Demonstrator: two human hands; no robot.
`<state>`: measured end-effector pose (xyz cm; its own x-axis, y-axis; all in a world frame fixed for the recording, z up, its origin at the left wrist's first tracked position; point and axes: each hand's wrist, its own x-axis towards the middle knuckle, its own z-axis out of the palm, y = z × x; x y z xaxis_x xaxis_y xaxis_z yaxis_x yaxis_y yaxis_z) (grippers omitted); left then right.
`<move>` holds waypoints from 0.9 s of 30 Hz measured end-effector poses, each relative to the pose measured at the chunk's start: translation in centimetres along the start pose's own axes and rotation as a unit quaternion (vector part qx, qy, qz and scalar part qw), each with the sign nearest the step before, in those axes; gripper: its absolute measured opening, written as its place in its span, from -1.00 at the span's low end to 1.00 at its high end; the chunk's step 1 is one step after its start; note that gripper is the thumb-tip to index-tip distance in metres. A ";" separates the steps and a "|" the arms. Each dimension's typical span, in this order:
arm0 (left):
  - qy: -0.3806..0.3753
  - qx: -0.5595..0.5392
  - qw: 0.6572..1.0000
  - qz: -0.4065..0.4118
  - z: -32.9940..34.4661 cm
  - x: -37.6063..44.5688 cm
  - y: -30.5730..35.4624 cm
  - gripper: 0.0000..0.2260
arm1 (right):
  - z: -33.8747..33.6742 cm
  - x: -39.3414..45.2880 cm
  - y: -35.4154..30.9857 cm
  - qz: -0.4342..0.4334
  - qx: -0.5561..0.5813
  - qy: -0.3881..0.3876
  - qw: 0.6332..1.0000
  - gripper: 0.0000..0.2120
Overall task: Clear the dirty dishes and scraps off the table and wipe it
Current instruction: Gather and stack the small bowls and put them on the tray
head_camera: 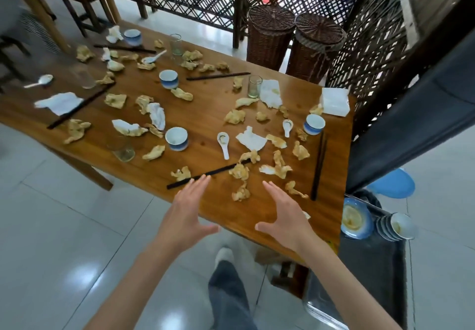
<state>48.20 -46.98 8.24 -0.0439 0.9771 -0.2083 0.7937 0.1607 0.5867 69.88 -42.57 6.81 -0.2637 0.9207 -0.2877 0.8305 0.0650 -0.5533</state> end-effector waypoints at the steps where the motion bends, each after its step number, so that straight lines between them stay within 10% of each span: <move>1: 0.004 0.004 1.000 -0.008 -0.7 0.9 -0.9 -0.04 | 0.3 1.2 -0.7 -0.005 -0.001 -0.002 1.000 -0.07; 13: 0.050 0.087 0.994 -0.036 -8.9 15.8 -10.6 -0.05 | 3.9 18.1 -8.3 -0.031 -0.019 -0.052 0.998 -0.09; 27: -0.072 0.221 0.972 0.035 -8.3 25.4 -18.0 -0.25 | 10.2 25.6 -13.4 0.030 -0.046 -0.039 0.998 -0.37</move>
<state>27.77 -23.92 -1.06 0.0801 0.9487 -0.3060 0.9762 -0.0126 0.2165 46.99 -23.83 -1.10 -0.2471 0.8913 -0.3801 0.8866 0.0497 -0.4599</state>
